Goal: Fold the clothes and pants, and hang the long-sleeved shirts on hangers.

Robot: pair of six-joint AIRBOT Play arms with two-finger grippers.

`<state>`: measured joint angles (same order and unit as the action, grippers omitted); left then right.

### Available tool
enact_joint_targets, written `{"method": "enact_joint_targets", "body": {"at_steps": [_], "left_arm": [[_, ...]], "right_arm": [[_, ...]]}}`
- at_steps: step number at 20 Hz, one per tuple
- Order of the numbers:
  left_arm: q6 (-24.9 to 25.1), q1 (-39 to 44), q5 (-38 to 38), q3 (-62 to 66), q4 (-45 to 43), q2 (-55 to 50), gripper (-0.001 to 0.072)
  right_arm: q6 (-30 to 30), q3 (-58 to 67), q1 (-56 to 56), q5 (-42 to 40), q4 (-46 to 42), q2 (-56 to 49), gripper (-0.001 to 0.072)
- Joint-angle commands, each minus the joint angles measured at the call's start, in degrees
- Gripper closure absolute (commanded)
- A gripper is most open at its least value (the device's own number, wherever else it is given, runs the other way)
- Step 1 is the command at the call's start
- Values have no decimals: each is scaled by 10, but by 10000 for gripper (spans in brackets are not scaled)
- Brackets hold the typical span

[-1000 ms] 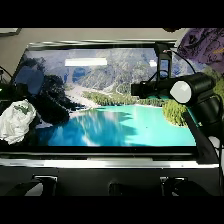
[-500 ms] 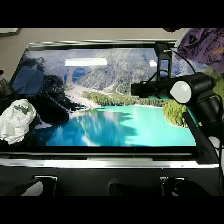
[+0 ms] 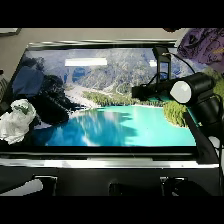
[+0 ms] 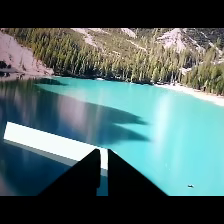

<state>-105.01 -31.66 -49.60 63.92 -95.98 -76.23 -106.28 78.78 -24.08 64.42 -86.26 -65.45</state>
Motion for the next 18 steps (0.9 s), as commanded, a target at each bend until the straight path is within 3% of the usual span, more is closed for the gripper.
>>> {"method": "enact_joint_targets", "body": {"at_steps": [1, 5, 6, 7, 12, 18], "left_arm": [[0, -14, 77, -24, 29, -72, -13], [0, -13, 61, -24, 70, -130, -13], [0, -13, 45, -24, 80, -129, 184], [1, -13, 22, -19, 90, -125, 667], [37, 50, -75, -3, 144, -31, 692], [34, 250, -89, -3, 327, 155, 691]], "right_arm": [[-1, 1, -1, 2, 1, 0, 610], [-1, 1, 0, 2, 1, 0, 609], [-1, 1, 0, 2, 1, 0, 590], [-1, 1, -1, 2, 1, 0, 565], [0, 1, 0, 6, 0, 0, 563], [0, 1, -1, 66, -49, 0, 559]]}}
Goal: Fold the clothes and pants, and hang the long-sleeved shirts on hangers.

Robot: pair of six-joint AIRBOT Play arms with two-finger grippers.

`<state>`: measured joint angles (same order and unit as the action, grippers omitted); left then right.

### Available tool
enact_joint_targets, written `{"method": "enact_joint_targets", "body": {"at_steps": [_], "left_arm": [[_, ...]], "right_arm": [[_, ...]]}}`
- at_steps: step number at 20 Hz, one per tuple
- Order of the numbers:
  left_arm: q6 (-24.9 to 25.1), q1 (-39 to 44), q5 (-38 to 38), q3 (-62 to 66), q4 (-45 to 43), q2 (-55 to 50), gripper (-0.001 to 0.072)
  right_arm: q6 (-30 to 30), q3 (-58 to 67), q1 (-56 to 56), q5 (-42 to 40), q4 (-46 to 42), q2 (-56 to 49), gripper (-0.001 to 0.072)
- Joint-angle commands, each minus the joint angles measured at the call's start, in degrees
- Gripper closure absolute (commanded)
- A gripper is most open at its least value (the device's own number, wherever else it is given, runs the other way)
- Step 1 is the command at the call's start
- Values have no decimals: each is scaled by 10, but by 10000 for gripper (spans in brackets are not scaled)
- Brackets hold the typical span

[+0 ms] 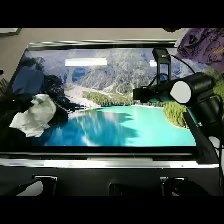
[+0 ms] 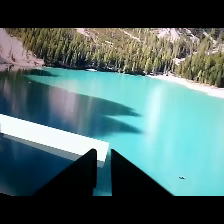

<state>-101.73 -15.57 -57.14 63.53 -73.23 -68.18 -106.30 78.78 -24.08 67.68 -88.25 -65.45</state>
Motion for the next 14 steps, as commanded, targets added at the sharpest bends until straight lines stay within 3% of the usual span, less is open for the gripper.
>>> {"method": "enact_joint_targets", "body": {"at_steps": [1, 4, 7, 11, 12, 13, 14], "left_arm": [[1, 128, -13, 1, 129, 92, 691], [1, 263, 9, 1, 181, 108, 691], [1, 389, 54, 0, 181, 78, 691], [-17, 461, 77, 0, 169, -24, 689], [-27, 461, 77, 0, 169, -53, 682], [-29, 457, 77, 0, 169, -75, 624], [-29, 449, 77, 0, 169, -88, 509]], "right_arm": [[0, 1, 0, 47, -42, 1, 559], [9, 1, 0, 79, -86, 4, 558], [9, 1, 0, 105, -122, 4, 558], [9, 1, 0, 118, -125, 4, 551], [9, 0, 0, 116, -125, 4, 504], [9, 0, 0, 111, -126, 4, 392], [9, 0, 0, 105, -130, 3, 319]]}}
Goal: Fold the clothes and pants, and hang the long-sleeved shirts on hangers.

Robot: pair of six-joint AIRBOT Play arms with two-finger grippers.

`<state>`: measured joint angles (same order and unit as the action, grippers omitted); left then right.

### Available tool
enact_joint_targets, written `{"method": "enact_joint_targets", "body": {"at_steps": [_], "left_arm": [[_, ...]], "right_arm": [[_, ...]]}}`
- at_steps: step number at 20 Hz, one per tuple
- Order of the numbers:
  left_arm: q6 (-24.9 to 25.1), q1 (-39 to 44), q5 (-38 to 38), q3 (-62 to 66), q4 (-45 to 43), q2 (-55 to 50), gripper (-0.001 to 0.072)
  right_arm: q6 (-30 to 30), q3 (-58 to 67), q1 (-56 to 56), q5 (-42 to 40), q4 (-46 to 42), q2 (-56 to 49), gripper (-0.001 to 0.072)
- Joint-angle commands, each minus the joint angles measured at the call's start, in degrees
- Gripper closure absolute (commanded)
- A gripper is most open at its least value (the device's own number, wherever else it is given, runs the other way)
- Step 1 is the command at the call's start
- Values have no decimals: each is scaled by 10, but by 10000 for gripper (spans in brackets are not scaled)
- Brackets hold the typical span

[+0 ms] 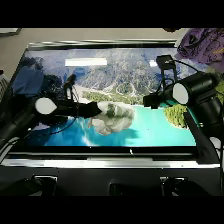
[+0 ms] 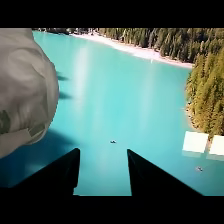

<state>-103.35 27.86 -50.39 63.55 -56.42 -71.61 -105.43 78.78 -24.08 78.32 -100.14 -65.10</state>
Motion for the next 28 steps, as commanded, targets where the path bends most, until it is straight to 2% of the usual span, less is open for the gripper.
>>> {"method": "enact_joint_targets", "body": {"at_steps": [1, 2, 3, 4, 6, 7, 8, 11, 13, 20, 25, 26, 27, 28], "left_arm": [[-12, 0, 9, 0, 1, -57, 338], [-12, -18, 5, 1, 0, -52, 267], [-12, -42, -2, 3, -3, -38, 264], [-10, -68, -8, 6, -12, -21, 217], [-6, -125, -21, 8, -36, 22, 14], [-4, -156, -30, 8, -47, 43, -13], [10, -184, -43, 8, -47, 60, -13], [37, -254, -90, 8, -47, 86, -13], [44, -278, -117, 8, -47, 85, -13], [44, -289, -115, 4, -47, 85, -13], [43, -289, -116, 4, -57, 84, -13], [43, -289, -116, 4, -57, 84, -13], [40, -289, -118, 4, -57, 82, -13], [34, -289, -117, 3, -56, 78, -13]], "right_arm": [[2, 0, 0, -9, -17, 0, 319], [2, 0, 0, -16, -35, 0, 317], [0, 0, 0, -22, -70, 0, 275], [-8, 0, 5, -27, -102, -1, 274], [-22, 0, 69, -45, -49, -7, 263], [-22, -3, 123, -56, 12, -17, 254], [-11, -13, 179, -73, 89, -30, 228], [114, -75, 317, -121, 396, -92, 225], [205, -114, 337, -131, 516, -144, 225], [329, -142, 265, -179, 665, -295, 216], [338, -142, 213, -226, 684, -329, 232], [344, -142, 209, -232, 684, -330, 336], [345, -142, 210, -234, 685, -330, 536], [346, -142, 213, -235, 683, -327, 678]]}}
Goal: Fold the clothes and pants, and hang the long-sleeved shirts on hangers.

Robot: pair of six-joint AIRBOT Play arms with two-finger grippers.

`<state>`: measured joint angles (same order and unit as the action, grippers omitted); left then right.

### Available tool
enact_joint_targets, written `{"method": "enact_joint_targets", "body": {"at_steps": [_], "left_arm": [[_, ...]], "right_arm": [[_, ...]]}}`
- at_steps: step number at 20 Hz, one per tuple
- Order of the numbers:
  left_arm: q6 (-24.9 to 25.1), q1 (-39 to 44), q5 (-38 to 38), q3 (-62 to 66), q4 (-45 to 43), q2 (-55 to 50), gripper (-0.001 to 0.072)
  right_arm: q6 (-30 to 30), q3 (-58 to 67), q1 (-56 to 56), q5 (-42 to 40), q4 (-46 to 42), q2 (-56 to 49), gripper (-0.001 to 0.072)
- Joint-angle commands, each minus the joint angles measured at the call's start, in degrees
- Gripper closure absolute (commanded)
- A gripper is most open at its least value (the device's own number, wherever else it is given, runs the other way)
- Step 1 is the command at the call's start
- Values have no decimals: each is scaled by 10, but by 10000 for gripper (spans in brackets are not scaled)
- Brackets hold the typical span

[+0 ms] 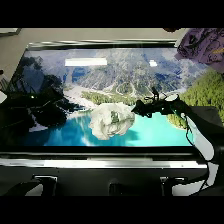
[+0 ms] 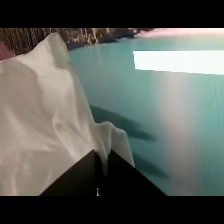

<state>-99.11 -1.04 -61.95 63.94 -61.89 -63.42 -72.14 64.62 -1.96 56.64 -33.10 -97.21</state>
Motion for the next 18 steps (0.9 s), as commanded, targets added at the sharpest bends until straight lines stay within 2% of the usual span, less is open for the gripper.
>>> {"method": "enact_joint_targets", "body": {"at_steps": [1, 4, 8, 15, 18], "left_arm": [[-10, 0, -2, -5, 1, -12, -13], [4, 9, 8, -26, 20, -54, -13], [97, 56, 68, -41, 130, -141, -13], [172, 147, 166, -41, 253, -283, -11], [177, 153, 190, -41, 261, -301, -5]], "right_arm": [[14, 0, -7, -18, 8, -2, 677], [12, 0, -3, -26, -26, 27, 678], [12, 0, -3, -9, -31, 50, 677], [12, 0, -3, 14, -38, 50, 677], [12, 0, -3, 23, -38, 50, 677]]}}
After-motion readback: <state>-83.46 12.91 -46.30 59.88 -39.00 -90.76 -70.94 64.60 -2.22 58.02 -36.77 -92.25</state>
